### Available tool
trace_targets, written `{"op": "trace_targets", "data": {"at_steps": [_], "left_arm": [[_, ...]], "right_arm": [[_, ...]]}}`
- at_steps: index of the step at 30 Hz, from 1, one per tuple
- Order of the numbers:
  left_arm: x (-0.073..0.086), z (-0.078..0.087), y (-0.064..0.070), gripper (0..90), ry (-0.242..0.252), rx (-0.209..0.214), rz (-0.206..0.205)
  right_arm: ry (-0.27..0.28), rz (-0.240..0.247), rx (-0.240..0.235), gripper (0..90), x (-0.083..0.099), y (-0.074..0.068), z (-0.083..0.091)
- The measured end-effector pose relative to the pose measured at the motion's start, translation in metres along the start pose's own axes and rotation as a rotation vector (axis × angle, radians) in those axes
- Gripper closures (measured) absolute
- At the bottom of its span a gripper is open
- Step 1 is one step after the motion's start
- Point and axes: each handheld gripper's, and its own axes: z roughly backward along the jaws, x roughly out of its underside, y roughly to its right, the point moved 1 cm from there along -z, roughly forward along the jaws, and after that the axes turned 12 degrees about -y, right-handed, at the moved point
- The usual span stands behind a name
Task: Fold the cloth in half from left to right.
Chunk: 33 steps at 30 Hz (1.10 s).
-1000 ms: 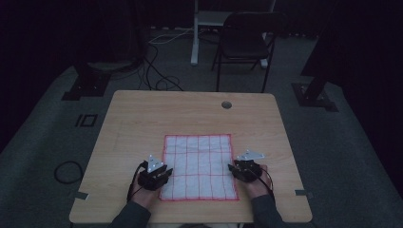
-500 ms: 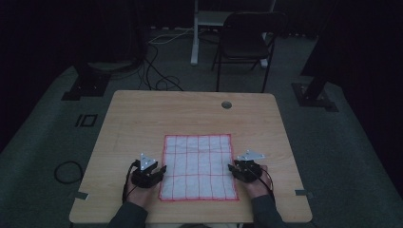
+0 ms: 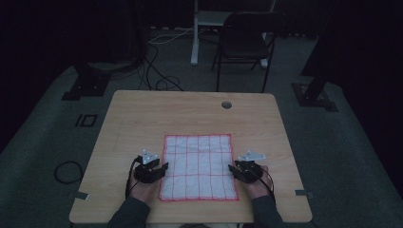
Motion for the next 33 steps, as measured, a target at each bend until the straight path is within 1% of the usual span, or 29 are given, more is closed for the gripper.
{"op": "trace_targets", "data": {"at_steps": [4,6,7,11,14,15,23,25,28,33], "left_arm": [[-0.002,-0.002,0.006,60.3,-0.010,0.014,-0.008],[-0.002,-0.002,0.007,63.4,-0.011,0.025,0.001],[-0.002,-0.002,0.007,65.4,-0.014,0.022,0.006],[-0.001,0.000,0.005,77.1,-0.018,0.020,0.014],[-0.001,0.000,0.006,86.8,-0.022,0.019,0.007],[-0.001,0.000,0.007,88.0,-0.023,0.015,0.001],[-0.003,0.003,0.008,89.4,-0.007,0.033,-0.006],[-0.006,0.007,0.008,89.4,0.012,0.050,-0.014],[-0.009,0.012,0.010,89.4,0.027,0.063,-0.023],[-0.015,0.016,0.012,89.6,0.041,0.084,-0.032]], "right_arm": [[-0.001,-0.002,-0.003,62.8,0.001,0.000,0.001],[-0.002,-0.003,-0.004,62.8,0.001,0.000,0.001],[-0.002,-0.004,-0.005,62.7,0.001,0.000,0.001],[-0.002,-0.003,-0.005,62.5,0.001,0.000,0.001],[-0.003,-0.003,-0.005,62.4,0.001,0.000,0.001],[-0.002,-0.002,-0.004,62.4,0.001,0.000,0.001],[-0.002,-0.004,-0.004,61.2,0.002,0.000,0.001],[-0.001,-0.009,-0.003,60.0,0.002,0.001,0.002],[-0.002,-0.010,-0.004,59.9,0.002,0.001,0.002],[-0.002,-0.010,-0.003,59.5,0.002,0.001,0.002]]}}
